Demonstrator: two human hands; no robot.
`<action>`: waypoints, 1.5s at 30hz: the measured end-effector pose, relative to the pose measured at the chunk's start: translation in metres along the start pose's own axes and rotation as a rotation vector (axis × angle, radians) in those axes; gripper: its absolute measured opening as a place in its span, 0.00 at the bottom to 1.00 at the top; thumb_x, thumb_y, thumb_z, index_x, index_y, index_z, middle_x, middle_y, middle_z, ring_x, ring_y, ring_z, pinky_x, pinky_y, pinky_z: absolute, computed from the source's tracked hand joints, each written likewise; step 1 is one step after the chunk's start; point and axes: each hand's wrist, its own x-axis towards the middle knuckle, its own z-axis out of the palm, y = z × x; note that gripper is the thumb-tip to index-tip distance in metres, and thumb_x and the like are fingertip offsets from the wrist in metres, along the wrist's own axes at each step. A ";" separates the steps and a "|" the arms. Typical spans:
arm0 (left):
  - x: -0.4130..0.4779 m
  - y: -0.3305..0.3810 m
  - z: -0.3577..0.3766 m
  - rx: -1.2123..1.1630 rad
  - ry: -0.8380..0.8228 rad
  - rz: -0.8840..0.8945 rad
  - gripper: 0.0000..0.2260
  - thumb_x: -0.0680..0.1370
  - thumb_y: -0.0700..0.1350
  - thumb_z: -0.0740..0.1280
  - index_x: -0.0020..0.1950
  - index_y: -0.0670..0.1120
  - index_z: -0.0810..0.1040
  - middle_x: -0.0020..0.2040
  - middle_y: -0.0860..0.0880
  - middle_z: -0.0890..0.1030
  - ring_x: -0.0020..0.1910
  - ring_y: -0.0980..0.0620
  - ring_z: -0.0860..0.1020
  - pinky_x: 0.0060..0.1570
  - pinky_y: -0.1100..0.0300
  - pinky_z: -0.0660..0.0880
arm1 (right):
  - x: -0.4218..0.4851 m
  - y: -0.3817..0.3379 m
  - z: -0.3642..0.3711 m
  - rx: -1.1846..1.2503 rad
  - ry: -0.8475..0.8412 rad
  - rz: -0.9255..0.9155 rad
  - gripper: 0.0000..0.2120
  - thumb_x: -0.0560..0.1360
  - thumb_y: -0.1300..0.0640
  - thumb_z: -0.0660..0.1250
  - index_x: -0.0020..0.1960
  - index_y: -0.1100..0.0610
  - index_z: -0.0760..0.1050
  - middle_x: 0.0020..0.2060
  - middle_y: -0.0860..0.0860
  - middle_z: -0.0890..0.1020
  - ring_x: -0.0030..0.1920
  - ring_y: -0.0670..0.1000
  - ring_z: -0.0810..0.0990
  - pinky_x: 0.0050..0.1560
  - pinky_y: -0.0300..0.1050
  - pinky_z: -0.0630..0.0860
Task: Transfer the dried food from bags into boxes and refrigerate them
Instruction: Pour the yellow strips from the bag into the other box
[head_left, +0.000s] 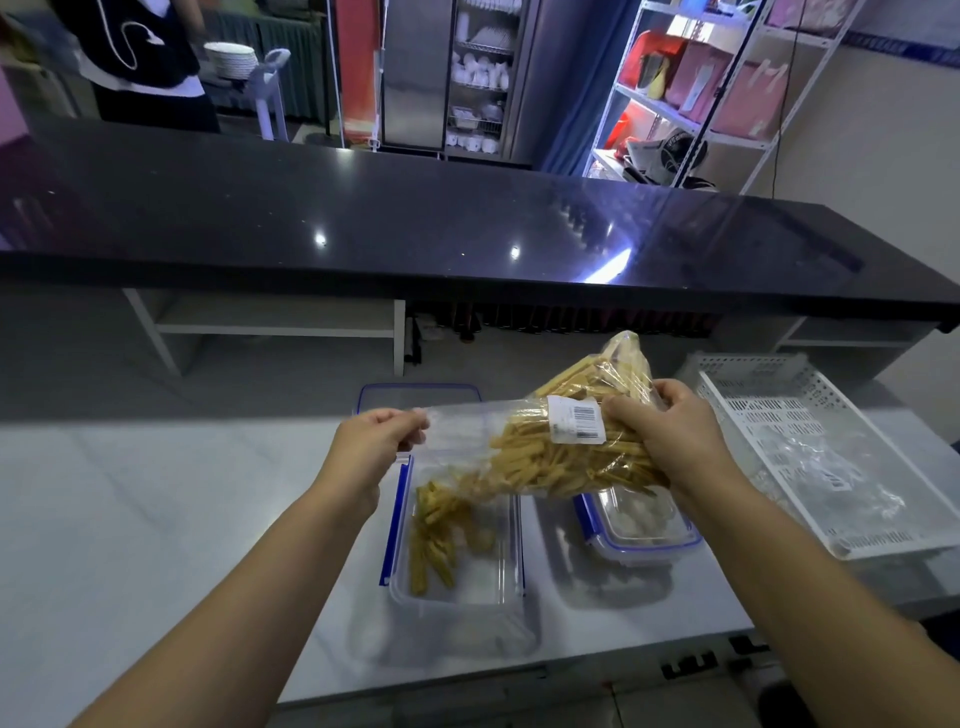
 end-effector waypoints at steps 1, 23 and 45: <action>0.002 0.001 -0.001 -0.001 0.006 0.006 0.07 0.76 0.44 0.67 0.44 0.41 0.81 0.39 0.45 0.80 0.39 0.51 0.76 0.38 0.62 0.70 | 0.000 0.000 0.001 -0.002 0.001 0.000 0.27 0.68 0.55 0.75 0.64 0.57 0.70 0.51 0.56 0.81 0.42 0.54 0.84 0.32 0.44 0.80; 0.001 0.010 -0.007 0.151 -0.112 -0.049 0.07 0.75 0.42 0.67 0.40 0.40 0.81 0.35 0.45 0.80 0.36 0.50 0.76 0.38 0.60 0.72 | -0.004 -0.023 -0.008 -0.090 -0.052 -0.024 0.13 0.70 0.57 0.73 0.50 0.54 0.72 0.44 0.56 0.81 0.40 0.55 0.84 0.32 0.45 0.80; -0.007 0.022 -0.012 0.323 -0.237 -0.016 0.09 0.74 0.45 0.69 0.37 0.42 0.82 0.31 0.47 0.82 0.33 0.52 0.77 0.36 0.62 0.72 | -0.010 -0.025 -0.021 -0.079 -0.040 0.022 0.10 0.70 0.56 0.73 0.47 0.57 0.75 0.42 0.58 0.83 0.38 0.55 0.84 0.34 0.47 0.82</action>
